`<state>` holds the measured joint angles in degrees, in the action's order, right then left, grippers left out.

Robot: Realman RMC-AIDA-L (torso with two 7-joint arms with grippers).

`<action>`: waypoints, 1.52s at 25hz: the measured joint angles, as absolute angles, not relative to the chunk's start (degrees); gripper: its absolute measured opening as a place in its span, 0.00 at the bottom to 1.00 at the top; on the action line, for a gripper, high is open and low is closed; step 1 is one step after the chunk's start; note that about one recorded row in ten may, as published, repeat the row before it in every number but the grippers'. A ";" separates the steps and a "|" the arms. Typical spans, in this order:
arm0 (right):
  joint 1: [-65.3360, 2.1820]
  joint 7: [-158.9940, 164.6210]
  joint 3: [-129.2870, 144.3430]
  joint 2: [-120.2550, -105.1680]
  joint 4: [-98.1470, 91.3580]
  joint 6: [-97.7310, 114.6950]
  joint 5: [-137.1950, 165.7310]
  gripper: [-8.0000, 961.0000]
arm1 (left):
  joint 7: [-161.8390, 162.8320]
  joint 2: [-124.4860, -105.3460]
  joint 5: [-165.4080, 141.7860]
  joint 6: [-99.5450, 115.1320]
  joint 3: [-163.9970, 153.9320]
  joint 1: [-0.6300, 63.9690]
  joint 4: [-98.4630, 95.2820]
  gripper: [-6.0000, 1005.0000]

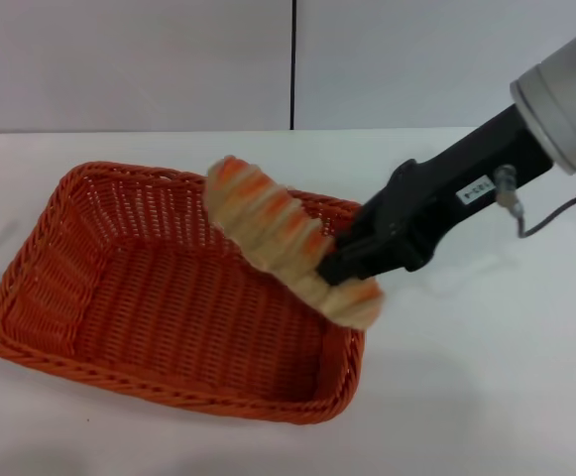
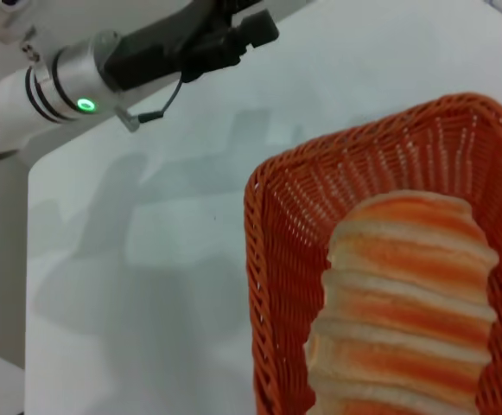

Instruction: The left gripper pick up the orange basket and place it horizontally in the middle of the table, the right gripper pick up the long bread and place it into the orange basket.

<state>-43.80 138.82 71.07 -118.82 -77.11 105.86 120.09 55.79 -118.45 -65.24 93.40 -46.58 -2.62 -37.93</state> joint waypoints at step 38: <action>-19.94 83.85 49.67 -118.74 -59.55 99.80 87.39 0.61 | 39.86 -118.14 -63.96 103.48 -34.31 -2.65 -17.12 0.81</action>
<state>-19.94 83.85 49.67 -118.74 -59.55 99.80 87.39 39.86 -118.14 -63.96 103.48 -34.31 -2.65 -17.12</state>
